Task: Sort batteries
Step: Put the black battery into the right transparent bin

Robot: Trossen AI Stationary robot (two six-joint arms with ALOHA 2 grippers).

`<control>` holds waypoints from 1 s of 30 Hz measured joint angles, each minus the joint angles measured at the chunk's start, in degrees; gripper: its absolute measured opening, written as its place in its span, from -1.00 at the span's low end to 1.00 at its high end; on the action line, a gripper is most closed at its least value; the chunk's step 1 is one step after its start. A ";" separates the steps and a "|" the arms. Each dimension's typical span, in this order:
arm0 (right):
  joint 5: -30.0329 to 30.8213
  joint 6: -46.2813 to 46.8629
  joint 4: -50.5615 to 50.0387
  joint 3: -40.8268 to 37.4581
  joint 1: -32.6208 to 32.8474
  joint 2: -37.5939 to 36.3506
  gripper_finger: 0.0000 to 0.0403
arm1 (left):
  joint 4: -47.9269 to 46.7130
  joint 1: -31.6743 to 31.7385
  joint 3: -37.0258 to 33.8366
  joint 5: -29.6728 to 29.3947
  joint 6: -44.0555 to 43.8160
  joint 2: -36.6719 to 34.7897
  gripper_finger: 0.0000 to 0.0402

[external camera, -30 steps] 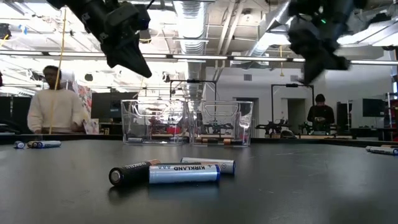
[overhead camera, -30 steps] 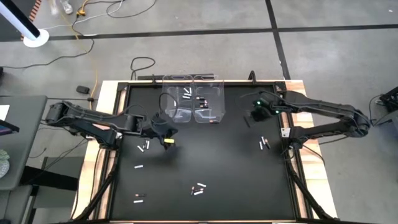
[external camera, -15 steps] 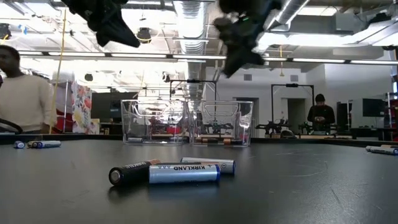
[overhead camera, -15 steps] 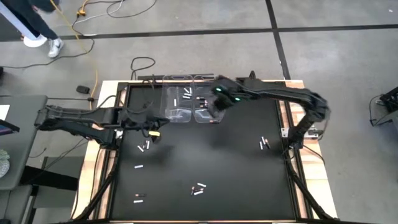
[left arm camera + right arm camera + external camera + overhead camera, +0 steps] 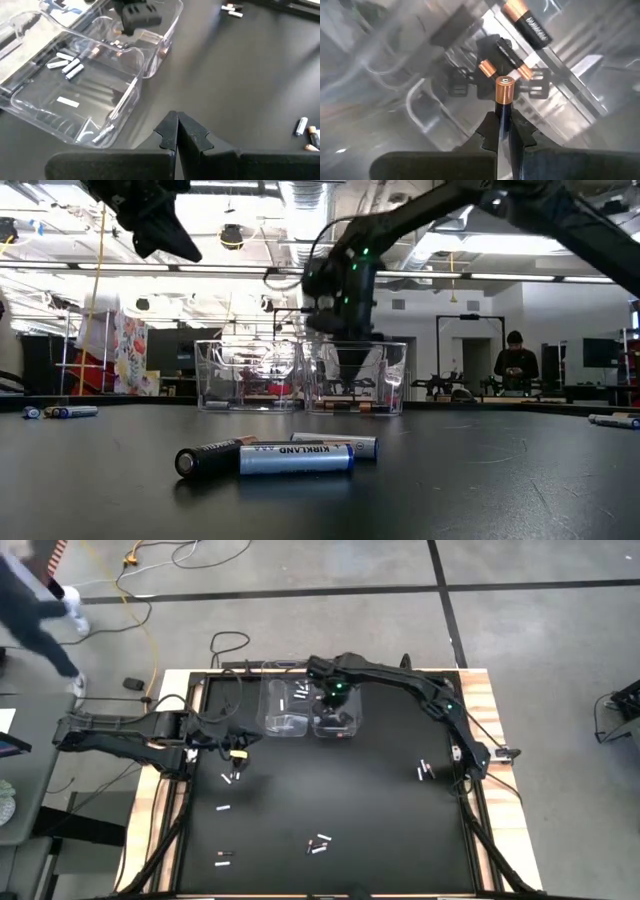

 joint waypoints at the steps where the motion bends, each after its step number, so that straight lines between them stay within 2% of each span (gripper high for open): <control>1: -0.04 -0.11 -0.48 0.35 -0.14 1.05 -0.87 | -0.17 0.00 0.00 0.00 0.50 0.02 -1.00; 6: -0.03 -0.36 -0.77 1.13 -0.10 4.30 -0.87 | -1.73 0.02 0.00 -0.03 1.27 0.05 -1.00; 12: -0.02 -0.39 0.29 1.17 -0.10 4.61 -0.82 | -2.82 0.07 0.00 -0.35 1.35 -0.15 -1.00; 23: -0.04 -0.37 0.20 1.19 -0.10 4.13 -0.41 | -2.94 0.07 0.00 -0.57 1.29 -0.33 -1.00; 30: -0.04 -0.34 -1.64 1.17 -0.10 3.88 -0.25 | -2.93 0.07 0.00 -0.58 1.19 -0.33 -1.00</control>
